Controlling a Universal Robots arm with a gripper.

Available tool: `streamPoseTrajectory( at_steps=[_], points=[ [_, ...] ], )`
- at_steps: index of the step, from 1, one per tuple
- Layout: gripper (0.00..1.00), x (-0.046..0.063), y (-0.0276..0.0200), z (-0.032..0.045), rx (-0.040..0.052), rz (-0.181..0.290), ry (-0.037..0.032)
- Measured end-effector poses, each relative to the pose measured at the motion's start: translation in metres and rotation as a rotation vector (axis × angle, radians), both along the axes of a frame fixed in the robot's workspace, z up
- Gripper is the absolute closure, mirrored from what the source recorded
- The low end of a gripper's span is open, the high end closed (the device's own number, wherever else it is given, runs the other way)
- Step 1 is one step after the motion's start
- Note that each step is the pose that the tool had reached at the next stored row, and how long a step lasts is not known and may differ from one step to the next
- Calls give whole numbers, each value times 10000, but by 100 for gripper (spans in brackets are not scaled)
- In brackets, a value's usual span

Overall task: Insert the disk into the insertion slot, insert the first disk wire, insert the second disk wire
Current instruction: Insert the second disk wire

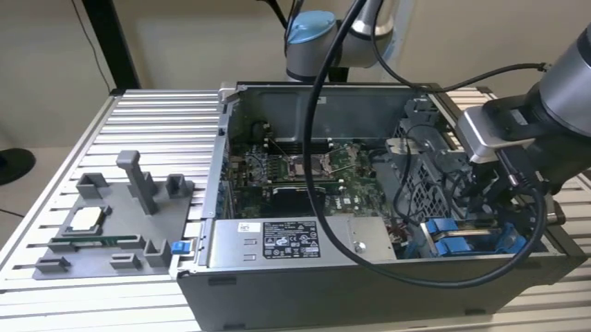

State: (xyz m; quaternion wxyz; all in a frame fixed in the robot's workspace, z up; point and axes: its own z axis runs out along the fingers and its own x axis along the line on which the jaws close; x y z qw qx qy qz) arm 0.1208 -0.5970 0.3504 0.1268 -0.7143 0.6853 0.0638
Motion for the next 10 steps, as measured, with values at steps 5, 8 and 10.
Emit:
streamPoseTrajectory(
  at_steps=[5, 8, 10],
  points=[
    [0, 0, -5, 0, 912, 0, -5],
    [100, 0, -8, 0, 1161, 0, -5],
    [100, 1, -10, 1, 1176, 0, -4]
  ],
)
